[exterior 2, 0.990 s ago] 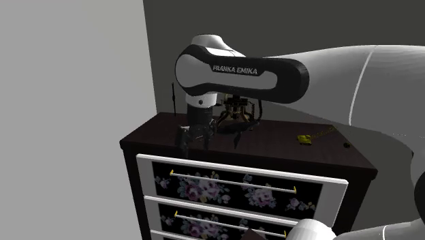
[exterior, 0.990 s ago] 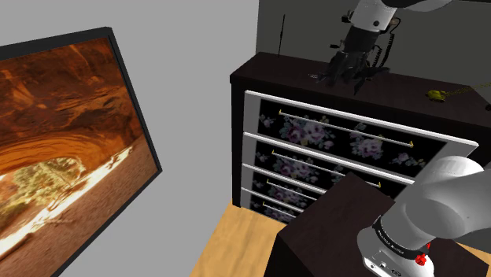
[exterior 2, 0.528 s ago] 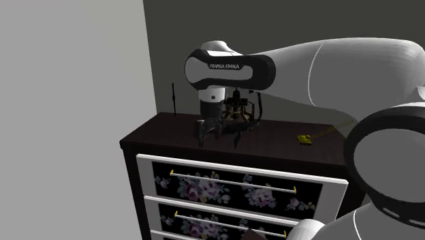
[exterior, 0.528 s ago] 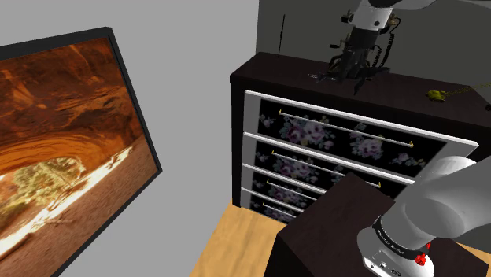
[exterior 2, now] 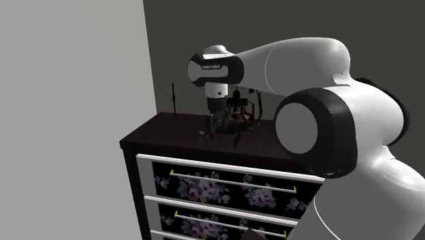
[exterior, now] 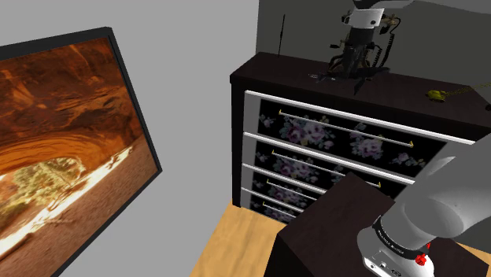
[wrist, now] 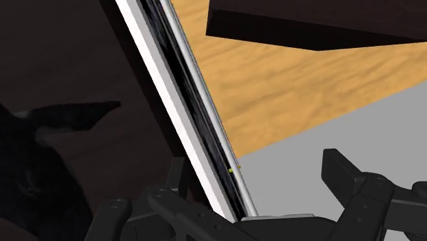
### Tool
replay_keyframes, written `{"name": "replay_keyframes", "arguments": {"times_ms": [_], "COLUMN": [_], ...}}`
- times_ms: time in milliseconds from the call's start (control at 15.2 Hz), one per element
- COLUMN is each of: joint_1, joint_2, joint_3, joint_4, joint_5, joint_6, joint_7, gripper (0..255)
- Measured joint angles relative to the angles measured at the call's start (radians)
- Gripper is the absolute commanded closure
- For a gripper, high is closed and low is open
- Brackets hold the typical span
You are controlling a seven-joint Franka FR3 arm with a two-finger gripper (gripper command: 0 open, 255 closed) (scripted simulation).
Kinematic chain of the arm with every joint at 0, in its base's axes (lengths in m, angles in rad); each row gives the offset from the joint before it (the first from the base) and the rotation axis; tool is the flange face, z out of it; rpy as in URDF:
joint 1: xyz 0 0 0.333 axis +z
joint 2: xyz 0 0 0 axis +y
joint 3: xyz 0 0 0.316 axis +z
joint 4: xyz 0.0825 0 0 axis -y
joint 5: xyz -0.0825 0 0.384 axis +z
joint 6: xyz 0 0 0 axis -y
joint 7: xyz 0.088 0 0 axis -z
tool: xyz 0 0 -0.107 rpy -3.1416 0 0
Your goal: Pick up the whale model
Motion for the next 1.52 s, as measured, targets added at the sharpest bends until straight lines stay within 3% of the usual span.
{"name": "replay_keyframes", "arguments": {"times_ms": [462, 924, 1386, 1452, 1518], "joint_1": [-0.062, -0.199, -0.19, -0.189, -0.189], "joint_2": [0.318, 0.654, 0.651, 0.65, 0.65], "joint_3": [-0.086, -0.098, -0.096, -0.096, -0.096], "joint_4": [0.305, 0.703, 0.608, 0.601, 0.598], "joint_5": [0.048, 0.122, 0.116, 0.115, 0.115], "joint_6": [-0.052, -0.157, -0.067, -0.062, -0.059], "joint_7": [-0.259, -0.464, -0.466, -0.465, -0.465], "gripper": [0, 0, 0, 255, 255]}}
